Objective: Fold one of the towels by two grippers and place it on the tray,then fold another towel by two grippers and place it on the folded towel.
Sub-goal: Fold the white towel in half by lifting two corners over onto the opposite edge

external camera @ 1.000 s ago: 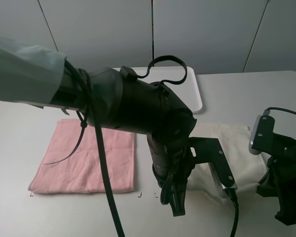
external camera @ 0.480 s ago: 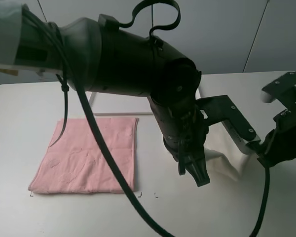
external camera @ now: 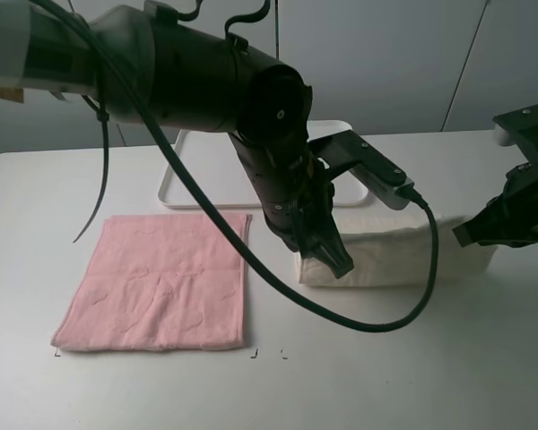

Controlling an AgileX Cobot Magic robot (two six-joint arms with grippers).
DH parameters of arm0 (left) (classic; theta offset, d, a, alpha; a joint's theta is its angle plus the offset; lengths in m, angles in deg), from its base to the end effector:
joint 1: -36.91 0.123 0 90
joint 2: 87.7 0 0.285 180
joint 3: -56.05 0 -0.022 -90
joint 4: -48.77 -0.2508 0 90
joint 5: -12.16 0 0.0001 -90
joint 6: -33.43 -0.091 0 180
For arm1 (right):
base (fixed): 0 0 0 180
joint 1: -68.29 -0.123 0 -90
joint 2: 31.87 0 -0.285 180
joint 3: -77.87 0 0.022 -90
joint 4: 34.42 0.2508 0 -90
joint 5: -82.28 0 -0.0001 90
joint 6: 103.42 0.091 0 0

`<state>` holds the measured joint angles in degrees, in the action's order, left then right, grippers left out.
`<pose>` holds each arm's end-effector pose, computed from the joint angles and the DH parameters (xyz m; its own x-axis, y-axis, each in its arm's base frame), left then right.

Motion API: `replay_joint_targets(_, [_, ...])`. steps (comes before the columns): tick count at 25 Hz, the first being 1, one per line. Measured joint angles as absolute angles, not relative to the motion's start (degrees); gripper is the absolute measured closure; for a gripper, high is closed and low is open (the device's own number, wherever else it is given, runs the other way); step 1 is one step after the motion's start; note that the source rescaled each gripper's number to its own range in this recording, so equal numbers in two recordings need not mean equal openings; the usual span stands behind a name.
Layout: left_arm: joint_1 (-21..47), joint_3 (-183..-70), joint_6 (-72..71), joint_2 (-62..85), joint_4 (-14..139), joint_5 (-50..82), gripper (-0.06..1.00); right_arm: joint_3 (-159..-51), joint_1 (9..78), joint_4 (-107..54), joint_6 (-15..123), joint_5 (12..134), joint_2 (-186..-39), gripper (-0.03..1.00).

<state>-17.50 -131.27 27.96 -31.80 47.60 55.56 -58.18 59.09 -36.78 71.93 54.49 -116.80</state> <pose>0.2480 -0.3443 0.1800 -0.4550 0.8248 -0.3357 0.8657 0.4980 0.0505 0.2173 0.0334 0.1830 -0.8822 -0.2617 -0.3915 -0.2576 0.9641 -0.0640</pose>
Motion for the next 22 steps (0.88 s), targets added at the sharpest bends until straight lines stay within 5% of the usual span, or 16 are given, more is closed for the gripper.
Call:
replay_joint_targets(13, [-15.65,-131.27,33.96,-35.3,44.26,49.38,0.94,-58.31,59.09,-57.78,88.11,66.49,-125.51,0.95])
replay_joint_targets(16, [-15.65,-131.27,37.55,-35.66,42.49,47.95,0.87,-58.31,59.09,-62.96,91.06,68.95,-126.01,0.92])
replay_joint_targets(18, [-15.65,-131.27,38.58,-35.66,41.54,47.53,0.68,-58.31,59.09,-65.21,91.76,70.86,-126.1,0.76])
replay_joint_targets(21, [-15.62,-131.27,39.25,-35.66,40.6,47.42,0.11,-58.31,59.09,-66.39,92.48,73.32,-126.1,0.26])
replay_joint_targets(22, [-15.62,-131.27,39.95,-35.66,40.34,47.42,0.03,-58.31,59.09,-66.59,92.76,73.91,-126.1,0.08])
